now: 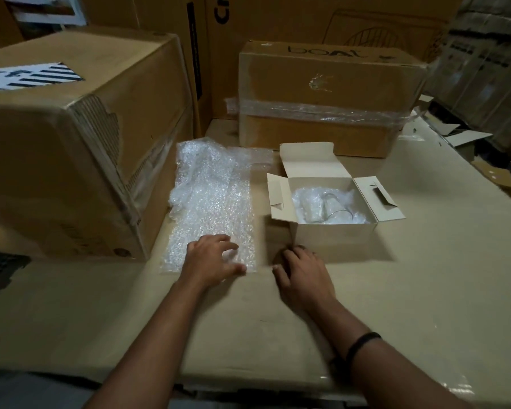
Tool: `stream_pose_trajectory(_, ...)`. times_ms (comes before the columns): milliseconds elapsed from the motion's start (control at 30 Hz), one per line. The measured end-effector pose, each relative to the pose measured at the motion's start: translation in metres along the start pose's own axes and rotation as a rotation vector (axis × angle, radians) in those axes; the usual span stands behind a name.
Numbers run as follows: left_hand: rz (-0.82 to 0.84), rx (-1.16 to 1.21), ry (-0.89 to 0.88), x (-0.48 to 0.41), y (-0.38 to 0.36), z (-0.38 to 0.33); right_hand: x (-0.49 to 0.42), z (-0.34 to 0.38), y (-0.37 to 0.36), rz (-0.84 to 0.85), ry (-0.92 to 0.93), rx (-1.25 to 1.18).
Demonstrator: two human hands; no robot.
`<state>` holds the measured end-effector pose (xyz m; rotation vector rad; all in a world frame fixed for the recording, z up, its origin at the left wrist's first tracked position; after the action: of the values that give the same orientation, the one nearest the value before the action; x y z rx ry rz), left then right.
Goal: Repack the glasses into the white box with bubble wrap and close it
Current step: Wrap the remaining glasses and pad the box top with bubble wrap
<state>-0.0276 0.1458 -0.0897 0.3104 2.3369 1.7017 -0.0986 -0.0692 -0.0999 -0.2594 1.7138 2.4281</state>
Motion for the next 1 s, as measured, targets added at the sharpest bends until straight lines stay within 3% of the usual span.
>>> stream_pose_trajectory(133, -0.155, 0.148, 0.035, 0.001, 0.001, 0.003, 0.001, 0.000, -0.001, 0.035, 0.029, 0.025)
stream_pose_trajectory(267, -0.311, 0.658, 0.250, 0.006, 0.010, 0.005, 0.001, 0.002, -0.001, 0.026, 0.011, 0.030)
stream_pose_trajectory(367, -0.371, 0.836, 0.335, 0.005, 0.015, 0.008, 0.000, 0.001, -0.002, 0.026, 0.003, 0.025)
stream_pose_trajectory(533, -0.674, 0.893, 0.460, 0.009, 0.024, 0.011, -0.001, -0.001, -0.004, 0.036, 0.005, 0.013)
stream_pose_trajectory(600, -0.540, 0.841, 0.376, 0.012, 0.024, 0.004, -0.001, -0.001, -0.004, 0.038, 0.004, 0.011)
stream_pose_trajectory(700, -0.090, 0.556, 0.281, 0.014, 0.013, 0.000, 0.000, -0.002, -0.003, 0.031, 0.011, 0.005)
stream_pose_trajectory(733, -0.008, 0.472, 0.262, 0.015, 0.011, 0.002, 0.001, -0.001, -0.002, 0.029, 0.016, 0.001)
stream_pose_trajectory(900, -0.058, 0.506, 0.277, 0.009, 0.021, 0.016, 0.000, 0.000, 0.000, 0.039, 0.027, -0.001)
stream_pose_trajectory(1000, -0.204, 0.755, 0.373, 0.008, 0.025, 0.022, 0.001, -0.001, 0.000, 0.026, 0.028, -0.014)
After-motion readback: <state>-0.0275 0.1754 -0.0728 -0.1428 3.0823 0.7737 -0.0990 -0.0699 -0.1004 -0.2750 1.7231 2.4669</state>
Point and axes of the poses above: each hand's wrist, its own x-axis away from the middle knuckle, its own y-axis out of the back of the hand, z = x × y, the point moved 2 cm from there along -x, towards the middle knuckle, and after that the axes turned 4 degrees about -x, right-handed, at the moved point
